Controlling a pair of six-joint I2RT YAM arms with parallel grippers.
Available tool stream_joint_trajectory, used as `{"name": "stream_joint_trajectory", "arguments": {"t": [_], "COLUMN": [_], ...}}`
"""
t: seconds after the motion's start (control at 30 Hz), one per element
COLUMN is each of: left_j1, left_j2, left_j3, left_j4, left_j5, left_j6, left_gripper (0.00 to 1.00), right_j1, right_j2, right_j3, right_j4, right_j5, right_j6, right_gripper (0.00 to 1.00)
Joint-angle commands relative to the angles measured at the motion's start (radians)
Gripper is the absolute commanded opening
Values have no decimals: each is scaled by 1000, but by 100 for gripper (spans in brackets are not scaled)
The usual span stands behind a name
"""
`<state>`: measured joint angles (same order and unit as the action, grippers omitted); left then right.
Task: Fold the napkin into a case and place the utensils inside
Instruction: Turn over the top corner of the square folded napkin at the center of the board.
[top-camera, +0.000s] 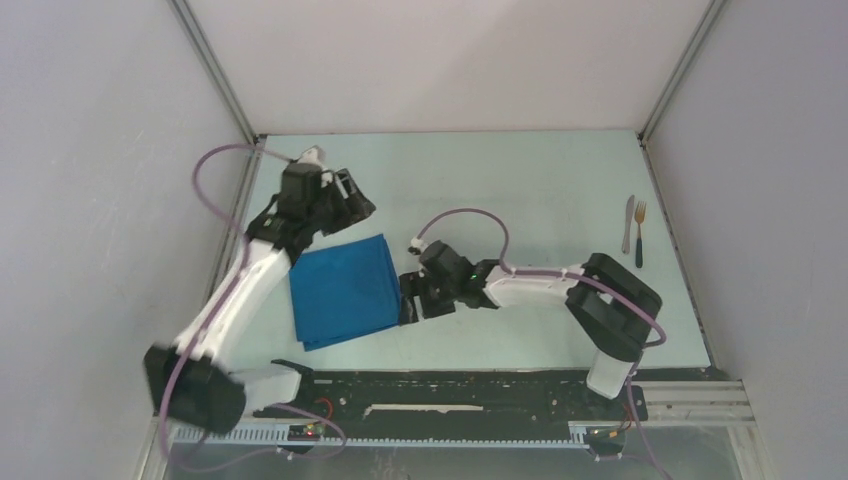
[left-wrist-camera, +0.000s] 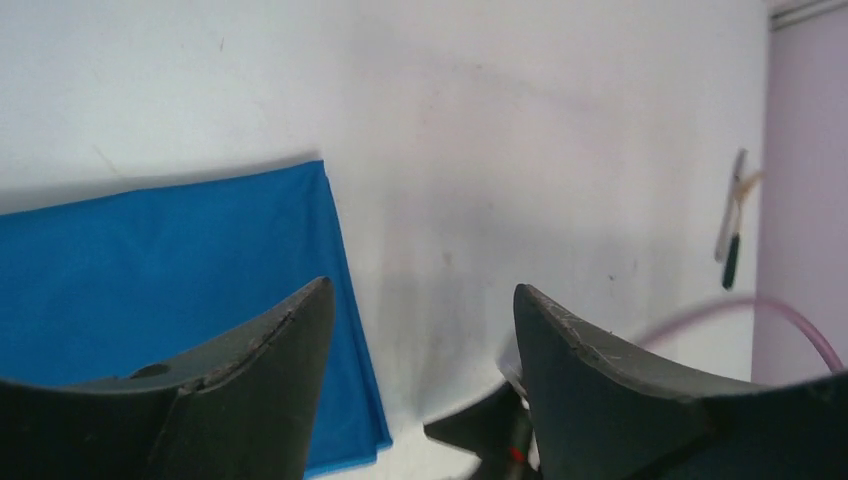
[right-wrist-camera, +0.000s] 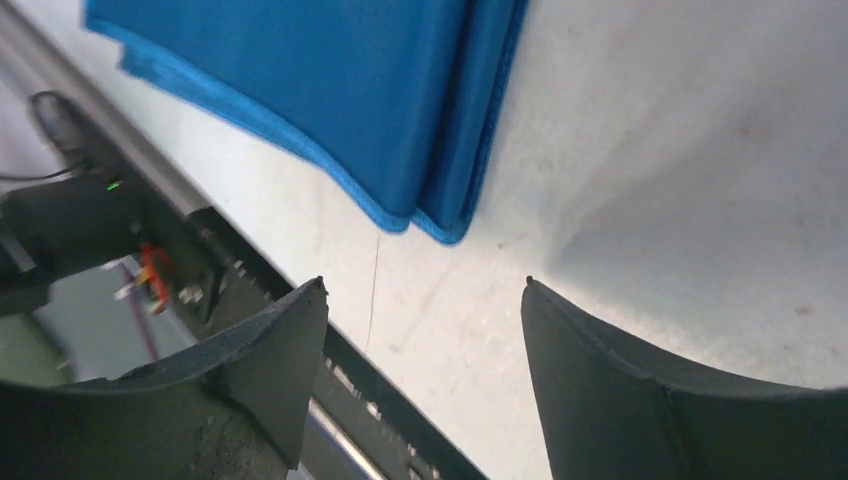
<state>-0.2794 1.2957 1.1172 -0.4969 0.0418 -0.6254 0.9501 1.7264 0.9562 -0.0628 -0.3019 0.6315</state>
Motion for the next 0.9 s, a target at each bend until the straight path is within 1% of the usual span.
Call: {"name": "stream_joint_trajectory", "arguments": {"t": [0.0,0.07,0.13,0.23,0.27,0.33,0.4,0.47,0.53,0.6,0.63,0.73,0.87], "left_j1": [-3,-3,-3,-3,-3,-3,-2,-3,-3,-3,-3,-3,-3], "left_j2": [-266,-380,-474,-577,-600,-631,-643,-643,-637,-631,-628,-624,-614], "left_j3": [-146,-219,-278,-342,-357,-377,-379,-374,-372,-372,-372,-365,-363], "left_j4": [-143,-182,-225,-243,-243,-243,-244,-244,-244,-244,-242,-238,-230], "left_j5": [25,19,7,35,45,49,52,60,61,60,60,69,69], "left_j6": [78,82,73,42,32,19,20,22,25,28,28,30,34], "left_gripper": [74,75,75,75,75,75,75,75,75,75,75,75,75], "right_j1": [110,143,158,180,190,205,214,206,197,193,191,179,172], "right_j2": [87,120,150,213,235,272,287,279,259,247,247,242,194], "right_j3": [171,230,269,335,366,420,443,437,415,405,405,386,334], "right_j4": [-225,-278,-310,-372,-406,-472,-507,-487,-434,-419,-423,-428,-380], "right_j5": [313,407,443,490,519,566,604,573,502,484,492,478,433], "right_j6": [-69,-63,-50,-36,-32,-14,-3,-8,-23,-20,-17,-25,-54], "right_gripper": [77,77,77,76,74,67,63,62,65,65,63,45,37]}}
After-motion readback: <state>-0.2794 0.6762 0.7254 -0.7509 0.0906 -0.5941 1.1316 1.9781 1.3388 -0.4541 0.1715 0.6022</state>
